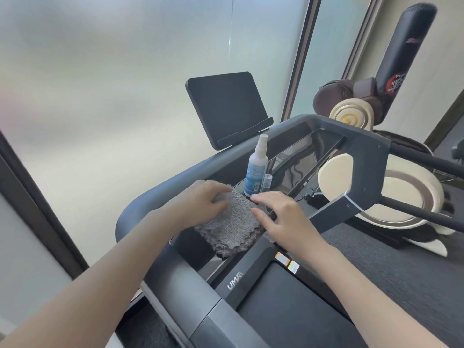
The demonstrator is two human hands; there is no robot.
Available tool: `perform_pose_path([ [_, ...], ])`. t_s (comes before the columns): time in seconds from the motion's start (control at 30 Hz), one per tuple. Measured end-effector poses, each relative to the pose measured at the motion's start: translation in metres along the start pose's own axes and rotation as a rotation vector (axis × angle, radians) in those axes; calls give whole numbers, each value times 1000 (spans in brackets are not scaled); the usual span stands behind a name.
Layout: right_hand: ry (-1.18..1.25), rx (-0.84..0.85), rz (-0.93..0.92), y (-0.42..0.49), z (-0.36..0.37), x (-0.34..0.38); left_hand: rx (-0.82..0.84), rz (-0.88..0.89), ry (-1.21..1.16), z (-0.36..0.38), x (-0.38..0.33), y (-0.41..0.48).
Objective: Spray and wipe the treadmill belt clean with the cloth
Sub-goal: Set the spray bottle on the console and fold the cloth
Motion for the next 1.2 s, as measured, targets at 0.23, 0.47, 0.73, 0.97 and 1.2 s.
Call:
perform_pose_path([
  [0.23,-19,-190,210,52,-37,-39,-324,-226,-516,-9,3,28],
  [0.47,-99,51,252,86,-11,-57,-272,-257,-778,10,-10,61],
  [0.73,63,-166,282,87,-27,-54,-294,-191,-802,17,-14,69],
  [0.97,262,-333,30,100,-103,24,-301,-166,-826,19,-13,70],
  [1.2,34,-225,-22,102,-87,30,-301,-152,-843,20,-12,70],
])
Point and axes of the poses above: each hand's wrist, its own y-axis towards the middle knuckle, its own z-axis out of the palm, x = y × z, the point moved 4 cm from there along y, towards the middle knuckle, and after that the axes turned 9 degrees about z, right-handed, at the moved point
